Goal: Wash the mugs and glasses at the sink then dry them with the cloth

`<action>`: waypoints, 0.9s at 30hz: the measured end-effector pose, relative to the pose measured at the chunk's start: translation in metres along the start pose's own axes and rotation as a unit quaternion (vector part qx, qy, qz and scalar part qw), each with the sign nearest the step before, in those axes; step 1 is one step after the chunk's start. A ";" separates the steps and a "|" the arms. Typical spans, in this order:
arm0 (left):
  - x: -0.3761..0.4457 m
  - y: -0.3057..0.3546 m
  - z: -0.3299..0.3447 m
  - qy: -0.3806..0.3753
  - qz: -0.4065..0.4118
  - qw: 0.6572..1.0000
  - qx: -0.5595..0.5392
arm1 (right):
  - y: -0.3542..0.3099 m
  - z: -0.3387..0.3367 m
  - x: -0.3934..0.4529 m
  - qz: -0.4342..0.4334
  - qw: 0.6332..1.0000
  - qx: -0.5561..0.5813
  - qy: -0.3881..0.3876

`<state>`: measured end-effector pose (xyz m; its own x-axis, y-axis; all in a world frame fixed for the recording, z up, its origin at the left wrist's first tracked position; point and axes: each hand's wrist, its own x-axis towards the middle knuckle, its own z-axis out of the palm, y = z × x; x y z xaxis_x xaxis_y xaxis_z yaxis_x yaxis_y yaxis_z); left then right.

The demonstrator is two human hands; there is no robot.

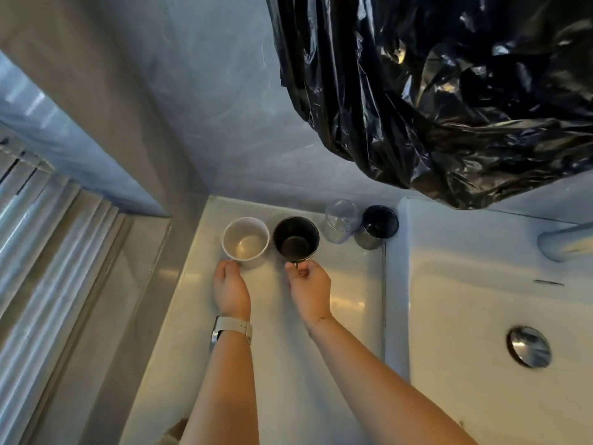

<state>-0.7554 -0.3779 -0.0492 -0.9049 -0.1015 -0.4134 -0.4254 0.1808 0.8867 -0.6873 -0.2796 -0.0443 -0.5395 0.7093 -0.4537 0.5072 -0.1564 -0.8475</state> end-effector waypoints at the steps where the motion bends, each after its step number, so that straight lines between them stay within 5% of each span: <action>1: 0.008 0.003 0.002 -0.002 0.008 1.000 0.005 | -0.003 0.004 0.005 0.000 1.000 0.010 0.006; 18: 0.044 0.021 0.044 -0.103 0.051 0.993 0.025 | -0.019 0.012 0.054 -0.032 0.997 0.030 0.060; 27: -0.003 0.045 0.026 0.011 0.090 0.985 0.147 | -0.029 -0.030 0.021 0.004 0.996 0.083 0.006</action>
